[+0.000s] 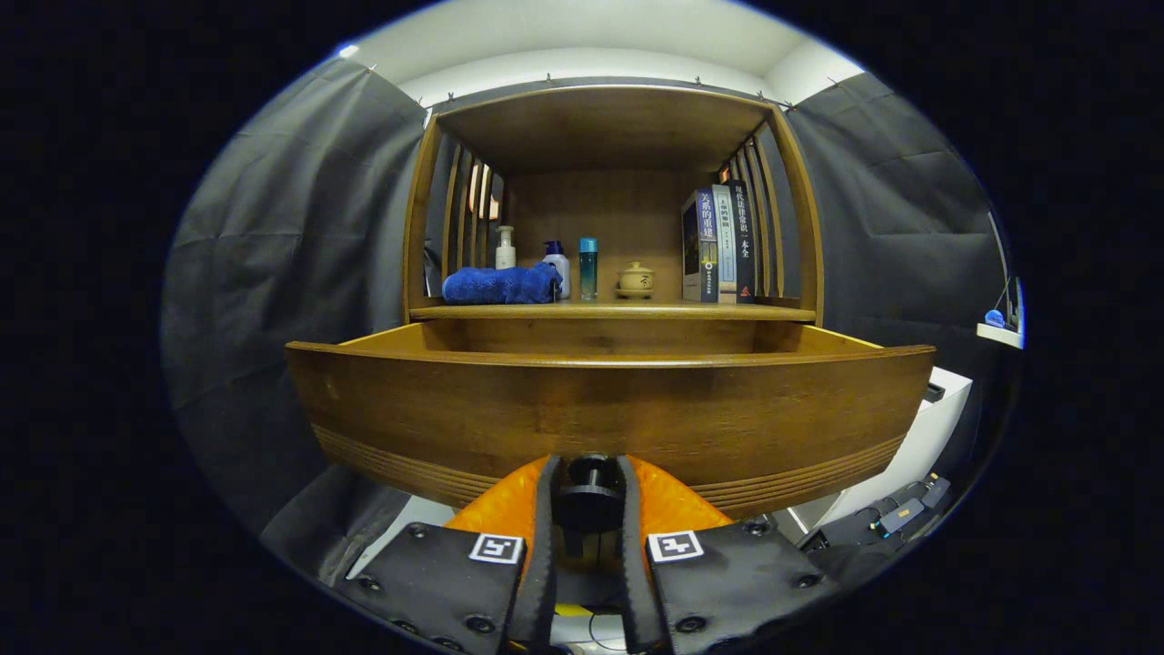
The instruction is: Pull open the drawer, take out the items inside it, and place them on the countertop above the cabinet.
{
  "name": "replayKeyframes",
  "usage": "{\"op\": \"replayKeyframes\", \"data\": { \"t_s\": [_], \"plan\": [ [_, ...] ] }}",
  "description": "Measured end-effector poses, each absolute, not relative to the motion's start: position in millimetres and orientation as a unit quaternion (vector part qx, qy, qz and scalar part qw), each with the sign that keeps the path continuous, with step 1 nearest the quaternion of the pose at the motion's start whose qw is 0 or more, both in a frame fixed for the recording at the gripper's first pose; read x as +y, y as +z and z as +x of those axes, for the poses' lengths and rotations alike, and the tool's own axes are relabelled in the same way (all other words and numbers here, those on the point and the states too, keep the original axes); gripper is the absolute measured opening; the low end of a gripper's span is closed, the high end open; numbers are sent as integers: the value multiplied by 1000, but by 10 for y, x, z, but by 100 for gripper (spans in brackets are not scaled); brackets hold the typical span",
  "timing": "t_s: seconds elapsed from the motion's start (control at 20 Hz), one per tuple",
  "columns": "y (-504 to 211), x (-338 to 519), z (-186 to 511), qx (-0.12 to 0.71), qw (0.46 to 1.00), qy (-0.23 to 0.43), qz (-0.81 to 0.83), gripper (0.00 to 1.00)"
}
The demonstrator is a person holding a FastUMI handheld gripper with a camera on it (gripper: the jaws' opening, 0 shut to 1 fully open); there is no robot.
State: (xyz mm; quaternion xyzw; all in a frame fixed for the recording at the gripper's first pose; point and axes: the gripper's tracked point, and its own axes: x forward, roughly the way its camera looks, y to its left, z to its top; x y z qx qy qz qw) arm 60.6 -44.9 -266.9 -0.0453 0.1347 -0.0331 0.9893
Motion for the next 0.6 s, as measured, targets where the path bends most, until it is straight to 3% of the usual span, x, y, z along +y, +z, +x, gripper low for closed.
{"op": "replayKeyframes", "data": {
  "t_s": [0.55, 0.6],
  "plan": [
    [-2661, -270, 540, 116, 990, -16, -84, 99],
    [-2595, -249, 519, 109, 990, -14, -86, 99]
  ]
}}
